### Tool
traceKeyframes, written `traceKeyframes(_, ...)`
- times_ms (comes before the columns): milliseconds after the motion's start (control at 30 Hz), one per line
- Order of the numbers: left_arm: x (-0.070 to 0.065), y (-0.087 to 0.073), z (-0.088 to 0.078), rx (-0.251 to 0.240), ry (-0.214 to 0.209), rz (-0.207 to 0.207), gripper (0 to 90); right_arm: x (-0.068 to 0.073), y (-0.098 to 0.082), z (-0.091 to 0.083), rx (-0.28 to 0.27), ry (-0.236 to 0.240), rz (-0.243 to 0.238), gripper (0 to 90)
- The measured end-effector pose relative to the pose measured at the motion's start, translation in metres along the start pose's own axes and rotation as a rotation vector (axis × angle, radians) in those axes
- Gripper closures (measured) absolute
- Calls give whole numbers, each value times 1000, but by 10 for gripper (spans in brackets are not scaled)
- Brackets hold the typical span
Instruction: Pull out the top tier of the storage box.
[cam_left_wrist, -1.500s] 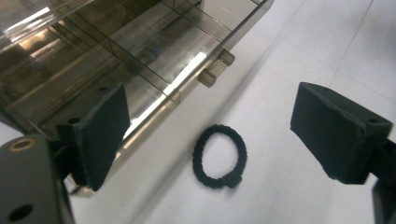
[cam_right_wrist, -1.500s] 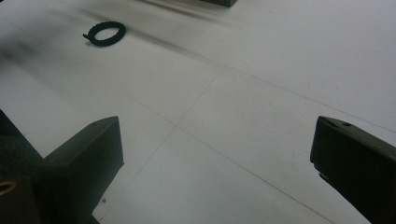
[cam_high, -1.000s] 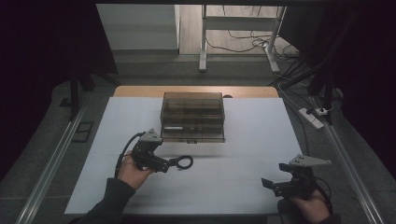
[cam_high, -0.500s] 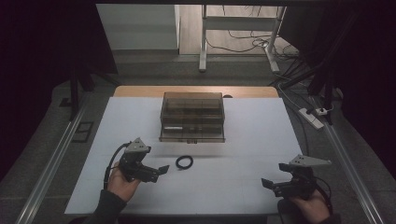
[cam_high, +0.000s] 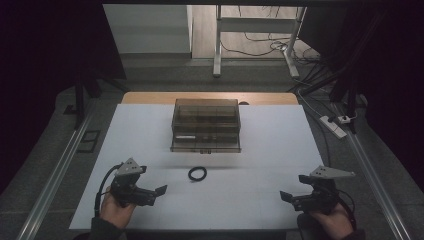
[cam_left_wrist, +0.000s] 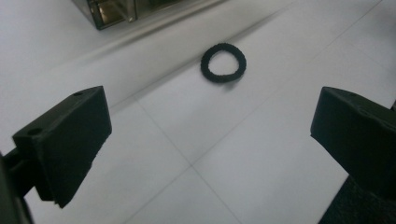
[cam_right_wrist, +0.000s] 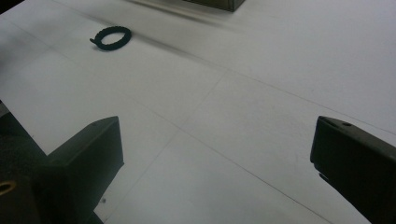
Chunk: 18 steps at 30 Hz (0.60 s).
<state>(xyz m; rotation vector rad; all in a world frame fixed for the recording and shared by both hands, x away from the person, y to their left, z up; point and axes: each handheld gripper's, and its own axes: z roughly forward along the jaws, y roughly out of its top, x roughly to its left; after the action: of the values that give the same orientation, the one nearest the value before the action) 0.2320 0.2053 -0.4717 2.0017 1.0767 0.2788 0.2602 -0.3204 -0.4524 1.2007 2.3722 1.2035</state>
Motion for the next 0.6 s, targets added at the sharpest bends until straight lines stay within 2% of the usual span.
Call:
traceKeyframes(133,0,-8,-8,-10,-5,-15,0,0,0,0,-2,-1,1,25)
traceKeyframes(400,-2,-20,-18,13,4,-24,0,0,0,0,-3,4,-2,25)
traceKeyframes(600,-2,-28,-26,0,8,-45,0,0,0,0,-3,5,-3,25)
